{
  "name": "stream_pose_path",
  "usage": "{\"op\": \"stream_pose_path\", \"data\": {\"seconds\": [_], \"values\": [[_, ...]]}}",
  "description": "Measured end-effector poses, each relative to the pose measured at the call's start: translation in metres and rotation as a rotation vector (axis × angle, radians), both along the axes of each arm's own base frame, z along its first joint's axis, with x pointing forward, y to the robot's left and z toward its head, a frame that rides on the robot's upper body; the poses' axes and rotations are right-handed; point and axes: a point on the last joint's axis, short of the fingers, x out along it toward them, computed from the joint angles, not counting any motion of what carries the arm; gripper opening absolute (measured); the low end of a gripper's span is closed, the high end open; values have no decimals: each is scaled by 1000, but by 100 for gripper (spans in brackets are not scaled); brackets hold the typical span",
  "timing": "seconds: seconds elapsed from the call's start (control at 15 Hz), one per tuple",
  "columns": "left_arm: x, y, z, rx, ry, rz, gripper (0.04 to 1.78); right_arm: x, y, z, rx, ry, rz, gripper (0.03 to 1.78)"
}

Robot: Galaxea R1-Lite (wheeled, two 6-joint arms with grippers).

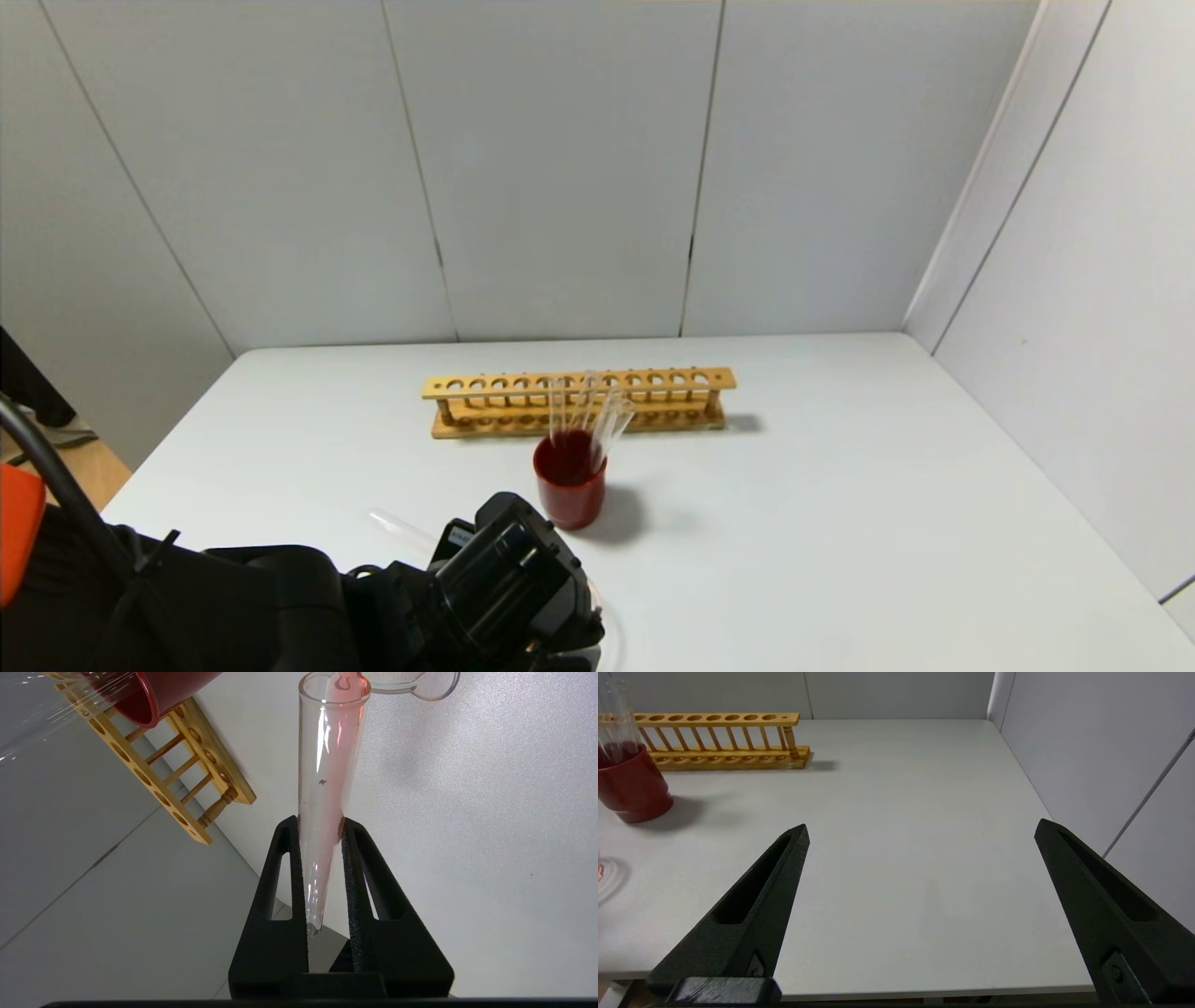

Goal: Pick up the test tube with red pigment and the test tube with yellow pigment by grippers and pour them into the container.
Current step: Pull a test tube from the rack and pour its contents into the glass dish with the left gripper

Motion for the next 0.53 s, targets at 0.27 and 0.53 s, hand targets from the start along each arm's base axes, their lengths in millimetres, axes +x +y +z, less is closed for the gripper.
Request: {"op": "stream_pose_path", "data": {"seconds": [0.27, 0.53], "values": [[0, -1, -1, 17, 1, -2, 30, 0, 0, 0, 0, 0, 0, 170], [1, -4, 0, 33, 1, -4, 30, 0, 0, 0, 0, 0, 0, 170]]}}
